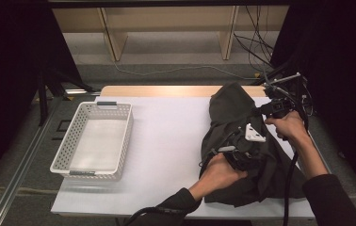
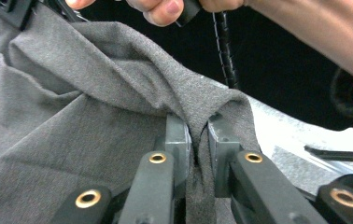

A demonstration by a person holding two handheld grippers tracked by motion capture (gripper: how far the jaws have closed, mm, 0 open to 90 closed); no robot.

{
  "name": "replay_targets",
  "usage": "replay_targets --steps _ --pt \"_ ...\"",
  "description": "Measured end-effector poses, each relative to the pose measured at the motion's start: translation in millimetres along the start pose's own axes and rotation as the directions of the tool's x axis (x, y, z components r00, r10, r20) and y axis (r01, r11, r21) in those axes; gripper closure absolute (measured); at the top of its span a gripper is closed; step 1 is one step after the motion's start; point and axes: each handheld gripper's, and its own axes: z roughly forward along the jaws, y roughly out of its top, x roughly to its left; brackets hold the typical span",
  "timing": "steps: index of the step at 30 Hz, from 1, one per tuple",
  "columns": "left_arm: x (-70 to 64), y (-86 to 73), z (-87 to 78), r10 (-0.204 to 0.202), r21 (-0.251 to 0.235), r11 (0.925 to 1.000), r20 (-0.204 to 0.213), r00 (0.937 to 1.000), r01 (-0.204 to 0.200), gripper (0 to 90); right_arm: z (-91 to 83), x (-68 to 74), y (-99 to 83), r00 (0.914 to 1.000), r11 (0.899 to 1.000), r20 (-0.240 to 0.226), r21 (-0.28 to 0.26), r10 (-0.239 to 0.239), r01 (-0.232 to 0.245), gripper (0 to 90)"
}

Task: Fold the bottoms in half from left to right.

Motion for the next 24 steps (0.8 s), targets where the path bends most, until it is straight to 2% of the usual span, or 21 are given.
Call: replay_targets --steps 3,8,11,14,17,19,21,24 --pt "-1.3 -2.7 4.2 -0.007 0.005 1.0 0.008 0.9999 0.007 80.1 3.2 -2.3 -2.0 1.0 1.0 0.007 0.014 -0.003 0.003 87.4" --pt "-5.8 -7.1 8.4 0.016 -0.002 0.9999 0.003 0.9999 -0.016 77.4 5.5 -5.4 -4.1 1.0 1.0 0.008 0.025 -0.006 0.006 87.3" --pt "-8.1 -8.0 7.6 0.023 -0.015 0.9996 0.026 0.9994 -0.023 73.8 7.1 -8.5 -4.7 1.0 1.0 0.006 0.027 0.0 -0.001 87.3" --pt "-9.3 -8.7 4.9 0.017 -0.019 0.9997 0.071 0.9973 -0.016 69.2 9.7 -12.8 -6.4 0.9999 0.999 0.014 0.034 -0.003 0.002 87.3" --pt "-14.5 -9.4 1.4 0.044 -0.018 0.9989 0.098 0.9942 -0.043 66.7 13.2 -19.2 -8.7 0.9997 0.999 0.022 0.044 -0.001 0.0 87.2" --pt "-16.4 -10.8 -3.5 0.063 -0.018 0.9979 0.101 0.9929 -0.062 64.5 15.2 -24.0 -10.3 0.9996 0.999 0.027 0.051 0.003 -0.004 87.2" --pt "-12.5 -13.8 -11.8 0.066 -0.022 0.9977 0.092 0.9936 -0.065 63.7 16.7 -28.6 -12.2 0.9993 0.998 0.037 0.066 -0.004 0.001 87.2" --pt "3.2 -21.0 -24.0 0.057 -0.015 0.9983 0.041 0.9976 -0.056 62.1 18.8 -37.0 -15.3 0.9988 0.997 0.049 0.073 -0.005 0.002 87.2"
